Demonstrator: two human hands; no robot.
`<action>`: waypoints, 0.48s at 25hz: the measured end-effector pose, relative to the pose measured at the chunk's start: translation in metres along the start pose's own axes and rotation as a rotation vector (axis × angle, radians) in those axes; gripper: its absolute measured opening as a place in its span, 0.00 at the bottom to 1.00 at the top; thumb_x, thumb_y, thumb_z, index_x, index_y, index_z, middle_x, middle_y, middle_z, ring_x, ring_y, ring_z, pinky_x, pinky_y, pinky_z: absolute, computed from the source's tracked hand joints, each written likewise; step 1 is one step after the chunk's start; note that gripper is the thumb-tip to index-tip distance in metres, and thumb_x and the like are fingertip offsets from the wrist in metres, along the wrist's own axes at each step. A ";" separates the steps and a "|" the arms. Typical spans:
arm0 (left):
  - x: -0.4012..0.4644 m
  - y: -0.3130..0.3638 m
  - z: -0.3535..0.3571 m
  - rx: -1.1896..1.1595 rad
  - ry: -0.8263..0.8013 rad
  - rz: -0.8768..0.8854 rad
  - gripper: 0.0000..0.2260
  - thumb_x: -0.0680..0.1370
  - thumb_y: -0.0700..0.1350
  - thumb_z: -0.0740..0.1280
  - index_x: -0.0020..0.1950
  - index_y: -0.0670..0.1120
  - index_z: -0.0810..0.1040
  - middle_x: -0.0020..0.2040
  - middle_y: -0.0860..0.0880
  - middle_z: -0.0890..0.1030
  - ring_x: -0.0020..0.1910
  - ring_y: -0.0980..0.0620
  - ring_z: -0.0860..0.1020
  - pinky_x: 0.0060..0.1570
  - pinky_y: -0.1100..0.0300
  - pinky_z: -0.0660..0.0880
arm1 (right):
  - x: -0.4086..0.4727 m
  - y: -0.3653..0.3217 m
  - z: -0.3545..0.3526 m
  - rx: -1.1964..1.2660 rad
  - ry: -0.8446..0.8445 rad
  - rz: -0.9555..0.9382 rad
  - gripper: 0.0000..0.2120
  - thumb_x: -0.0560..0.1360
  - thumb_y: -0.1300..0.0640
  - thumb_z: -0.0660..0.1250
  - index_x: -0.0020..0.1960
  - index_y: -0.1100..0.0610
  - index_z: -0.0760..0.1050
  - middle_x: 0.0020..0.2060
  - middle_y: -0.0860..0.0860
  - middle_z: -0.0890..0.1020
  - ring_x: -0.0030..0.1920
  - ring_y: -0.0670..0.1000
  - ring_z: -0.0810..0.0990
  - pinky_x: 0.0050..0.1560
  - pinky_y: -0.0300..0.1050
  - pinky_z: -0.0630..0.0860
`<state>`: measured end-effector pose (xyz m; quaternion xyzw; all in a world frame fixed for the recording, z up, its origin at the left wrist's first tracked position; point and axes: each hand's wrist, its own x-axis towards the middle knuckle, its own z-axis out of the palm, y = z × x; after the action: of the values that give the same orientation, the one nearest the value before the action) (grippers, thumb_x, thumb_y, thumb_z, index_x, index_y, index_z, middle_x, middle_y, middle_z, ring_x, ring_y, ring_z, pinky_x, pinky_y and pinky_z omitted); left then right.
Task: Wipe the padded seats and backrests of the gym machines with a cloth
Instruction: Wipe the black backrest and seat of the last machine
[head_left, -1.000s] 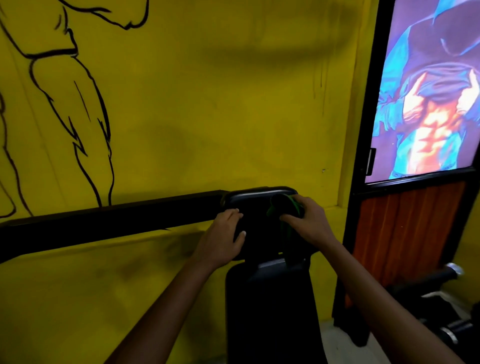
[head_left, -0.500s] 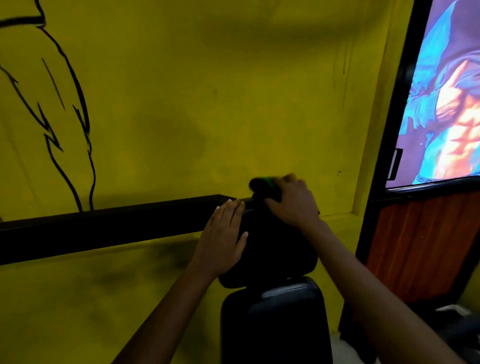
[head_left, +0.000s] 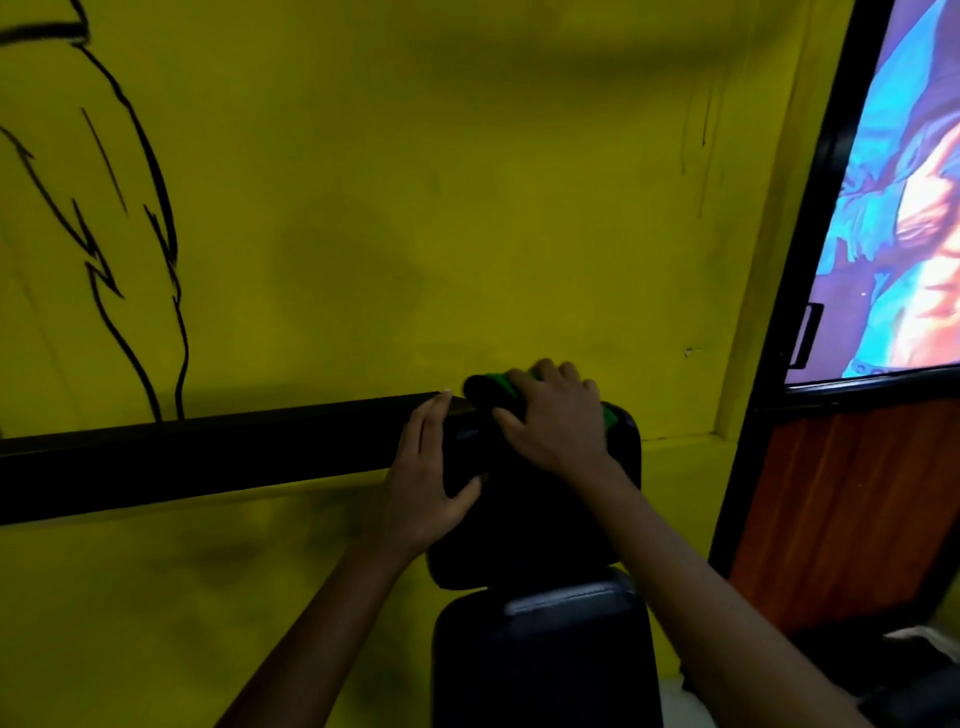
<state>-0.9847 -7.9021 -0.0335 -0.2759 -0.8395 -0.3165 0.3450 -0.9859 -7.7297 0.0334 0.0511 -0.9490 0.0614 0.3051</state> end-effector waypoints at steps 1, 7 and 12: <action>0.000 -0.001 0.000 -0.008 -0.029 -0.014 0.38 0.72 0.54 0.68 0.77 0.45 0.55 0.72 0.42 0.63 0.71 0.49 0.62 0.68 0.63 0.59 | -0.002 -0.005 0.001 0.008 -0.031 -0.062 0.29 0.72 0.36 0.53 0.66 0.50 0.70 0.59 0.56 0.74 0.61 0.58 0.69 0.56 0.52 0.66; -0.007 -0.006 -0.016 0.064 -0.178 0.056 0.34 0.77 0.57 0.63 0.77 0.45 0.53 0.74 0.55 0.56 0.73 0.61 0.51 0.70 0.69 0.49 | -0.004 0.052 -0.007 0.019 0.010 0.197 0.23 0.74 0.41 0.61 0.64 0.51 0.73 0.58 0.56 0.75 0.59 0.60 0.71 0.52 0.51 0.69; -0.004 -0.012 -0.018 0.135 -0.218 0.105 0.35 0.76 0.62 0.57 0.76 0.42 0.58 0.74 0.46 0.63 0.73 0.50 0.60 0.71 0.61 0.58 | -0.011 0.010 0.009 0.016 0.080 -0.068 0.32 0.68 0.36 0.51 0.62 0.53 0.75 0.55 0.58 0.76 0.56 0.61 0.72 0.51 0.54 0.68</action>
<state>-0.9833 -7.9239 -0.0303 -0.3283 -0.8758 -0.2087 0.2857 -0.9836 -7.7207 0.0185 0.0831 -0.9332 0.0607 0.3442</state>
